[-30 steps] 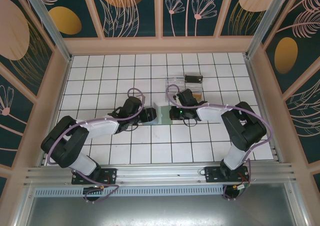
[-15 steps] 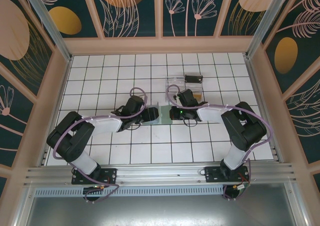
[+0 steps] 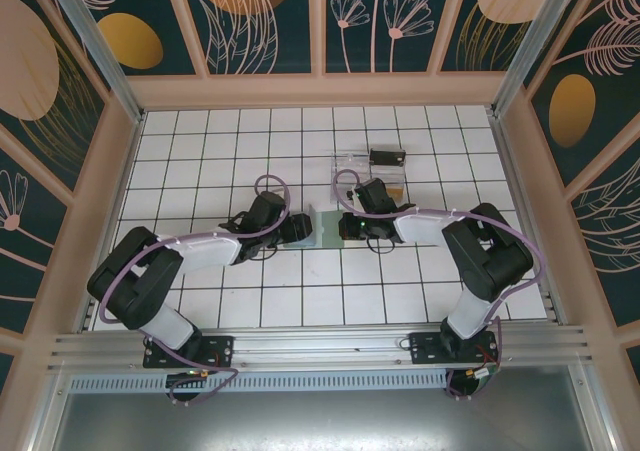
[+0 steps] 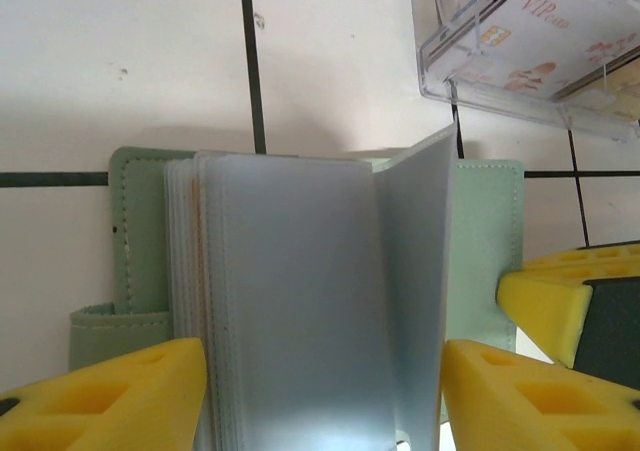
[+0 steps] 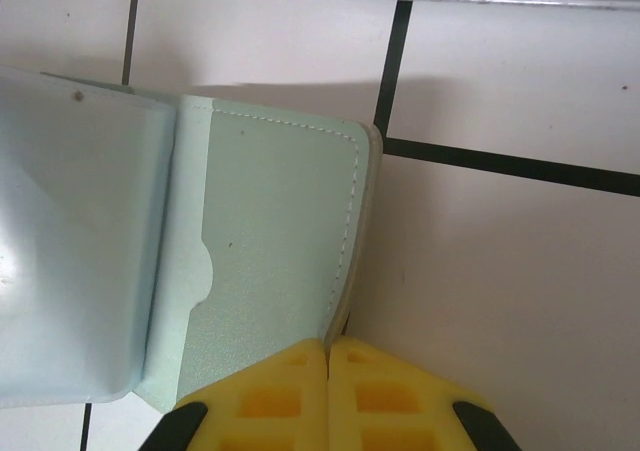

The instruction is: Take the credit cards out of the card holder

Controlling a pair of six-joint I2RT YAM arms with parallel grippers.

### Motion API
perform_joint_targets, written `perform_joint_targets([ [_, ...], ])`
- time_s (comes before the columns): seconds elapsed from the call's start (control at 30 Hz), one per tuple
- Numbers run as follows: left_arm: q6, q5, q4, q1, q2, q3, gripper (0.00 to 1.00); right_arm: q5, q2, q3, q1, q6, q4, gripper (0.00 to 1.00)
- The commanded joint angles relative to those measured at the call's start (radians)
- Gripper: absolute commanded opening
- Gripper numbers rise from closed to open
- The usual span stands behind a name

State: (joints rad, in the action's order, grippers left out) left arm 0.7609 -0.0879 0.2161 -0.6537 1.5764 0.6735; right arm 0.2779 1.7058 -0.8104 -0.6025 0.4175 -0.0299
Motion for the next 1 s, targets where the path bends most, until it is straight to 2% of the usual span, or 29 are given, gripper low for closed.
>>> perform_joint_targets([
  [0.0, -0.014, -0.021, 0.005, -0.003, 0.023, -0.002, 0.64, 0.015, 0.019, 0.015, 0.006, 0.001, -0.018, 0.02],
  [0.33, -0.004, -0.081, 0.049, -0.003, 0.076, -0.003, 0.63, 0.019, 0.019, 0.012, 0.006, 0.001, -0.018, 0.02],
  [0.57, 0.002, -0.147, 0.108, -0.003, 0.057, -0.011, 0.75, 0.021, 0.022, 0.01, 0.006, 0.003, -0.018, 0.02],
  [0.97, -0.002, -0.2, 0.138, -0.003, 0.015, -0.013, 0.78, 0.024, 0.03, 0.008, 0.005, 0.007, -0.024, 0.02],
])
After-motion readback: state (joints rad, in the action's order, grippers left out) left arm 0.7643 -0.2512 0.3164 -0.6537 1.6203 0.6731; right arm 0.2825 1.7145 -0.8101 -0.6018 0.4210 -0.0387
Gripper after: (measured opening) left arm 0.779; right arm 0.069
